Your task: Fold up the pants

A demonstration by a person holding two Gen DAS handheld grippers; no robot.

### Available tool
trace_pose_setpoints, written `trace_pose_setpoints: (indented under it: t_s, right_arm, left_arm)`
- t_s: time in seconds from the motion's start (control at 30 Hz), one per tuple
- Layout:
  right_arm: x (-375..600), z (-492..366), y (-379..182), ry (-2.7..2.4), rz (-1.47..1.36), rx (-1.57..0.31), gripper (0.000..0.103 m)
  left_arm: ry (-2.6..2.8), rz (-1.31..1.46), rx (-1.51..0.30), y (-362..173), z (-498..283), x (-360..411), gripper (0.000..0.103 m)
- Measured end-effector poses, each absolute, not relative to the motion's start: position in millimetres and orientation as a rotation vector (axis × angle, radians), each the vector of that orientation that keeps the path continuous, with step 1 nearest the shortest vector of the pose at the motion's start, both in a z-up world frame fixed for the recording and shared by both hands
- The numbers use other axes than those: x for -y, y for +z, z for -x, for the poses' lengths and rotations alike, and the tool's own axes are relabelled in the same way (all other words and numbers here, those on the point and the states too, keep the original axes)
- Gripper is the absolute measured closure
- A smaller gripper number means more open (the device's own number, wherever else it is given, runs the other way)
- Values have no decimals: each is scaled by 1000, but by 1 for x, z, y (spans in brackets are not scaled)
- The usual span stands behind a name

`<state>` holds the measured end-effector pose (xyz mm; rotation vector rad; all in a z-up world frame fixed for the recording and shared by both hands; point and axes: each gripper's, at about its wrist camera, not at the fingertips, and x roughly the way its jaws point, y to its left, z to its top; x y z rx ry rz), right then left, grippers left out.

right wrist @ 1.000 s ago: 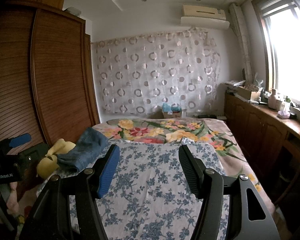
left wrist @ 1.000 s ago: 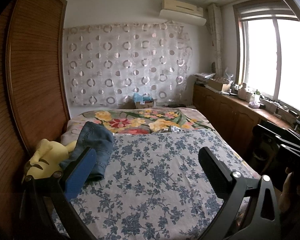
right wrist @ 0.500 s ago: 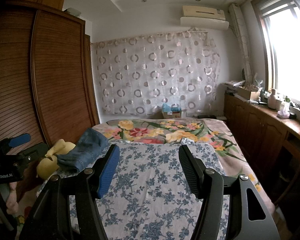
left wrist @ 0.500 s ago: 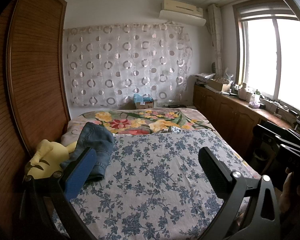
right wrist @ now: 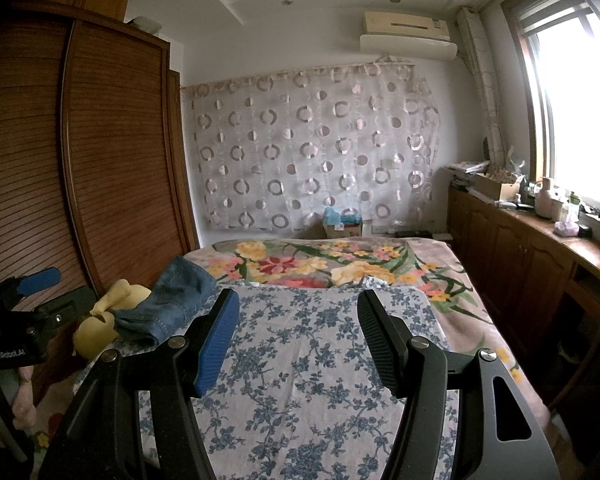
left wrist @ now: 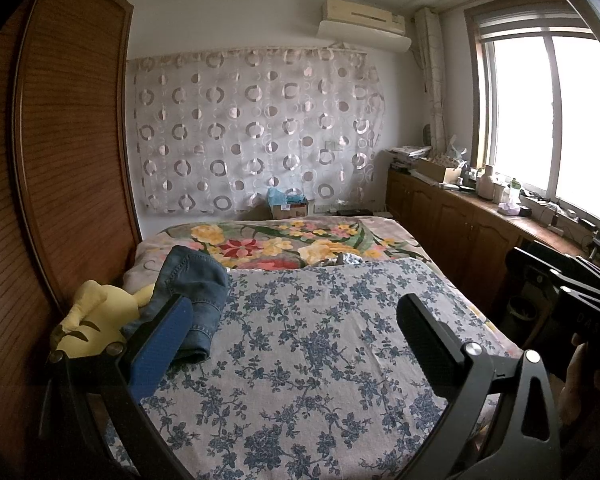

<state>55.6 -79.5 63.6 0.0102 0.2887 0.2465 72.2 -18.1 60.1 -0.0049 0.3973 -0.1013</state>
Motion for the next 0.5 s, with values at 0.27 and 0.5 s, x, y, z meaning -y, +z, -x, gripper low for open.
trace_pose_setpoints:
  t_s: [0.27, 0.5]
  right_arm:
    - [80, -56, 64, 247, -10, -288, 39]
    - [80, -55, 64, 244, -12, -280, 39]
  left_arm:
    - [-101, 4, -396, 60, -72, 19, 1]
    - [-99, 4, -396, 59, -72, 19, 1]
